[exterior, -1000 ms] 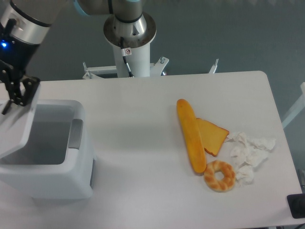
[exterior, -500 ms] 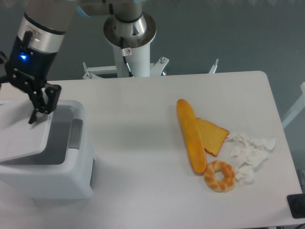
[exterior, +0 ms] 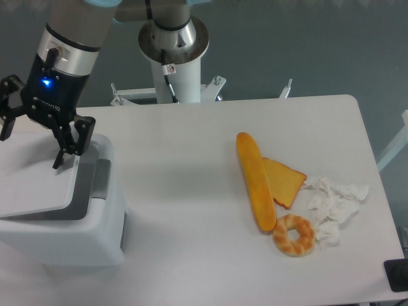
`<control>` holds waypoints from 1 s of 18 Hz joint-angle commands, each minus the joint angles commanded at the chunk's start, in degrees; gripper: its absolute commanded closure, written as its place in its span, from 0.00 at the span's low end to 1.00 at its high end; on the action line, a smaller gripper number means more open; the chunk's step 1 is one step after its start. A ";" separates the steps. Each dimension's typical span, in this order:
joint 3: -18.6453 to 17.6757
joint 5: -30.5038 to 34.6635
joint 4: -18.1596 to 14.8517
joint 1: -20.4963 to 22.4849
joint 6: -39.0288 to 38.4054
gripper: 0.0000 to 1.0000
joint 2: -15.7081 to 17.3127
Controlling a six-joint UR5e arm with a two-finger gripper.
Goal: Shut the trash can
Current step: 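Push the lid down with the gripper fingers until it shuts, then press the gripper on the closed lid and hold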
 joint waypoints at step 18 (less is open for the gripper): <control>-1.06 2.80 0.18 0.62 0.44 0.00 -0.79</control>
